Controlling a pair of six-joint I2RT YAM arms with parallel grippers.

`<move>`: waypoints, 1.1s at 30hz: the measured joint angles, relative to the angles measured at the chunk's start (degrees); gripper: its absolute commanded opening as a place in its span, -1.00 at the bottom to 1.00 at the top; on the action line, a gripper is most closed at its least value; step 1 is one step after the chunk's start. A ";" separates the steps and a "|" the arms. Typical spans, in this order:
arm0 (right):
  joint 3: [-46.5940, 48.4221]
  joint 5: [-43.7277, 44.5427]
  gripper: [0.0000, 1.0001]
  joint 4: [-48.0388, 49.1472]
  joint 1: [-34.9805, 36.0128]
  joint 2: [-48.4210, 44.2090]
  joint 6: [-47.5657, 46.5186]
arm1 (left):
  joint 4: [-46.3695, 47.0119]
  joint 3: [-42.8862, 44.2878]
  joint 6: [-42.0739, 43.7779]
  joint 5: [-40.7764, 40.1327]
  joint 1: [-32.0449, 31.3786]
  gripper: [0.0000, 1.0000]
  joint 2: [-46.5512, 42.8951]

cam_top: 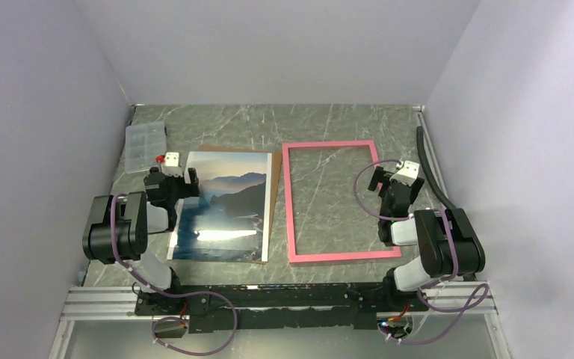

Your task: Put the photo into the frame

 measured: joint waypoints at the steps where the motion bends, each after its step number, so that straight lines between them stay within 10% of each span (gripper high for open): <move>1: 0.00 0.00 0.99 0.00 0.00 0.00 0.00 | 0.00 0.00 0.02 0.00 0.00 0.89 0.00; 17: 0.00 -0.46 0.99 -0.07 -0.46 -0.02 0.02 | -1.01 0.35 -0.24 -0.02 0.00 0.89 -0.02; 33: 28.06 -5.01 1.00 -40.92 3.30 -16.26 12.02 | -59.80 42.88 2.49 -0.50 0.15 0.83 -4.26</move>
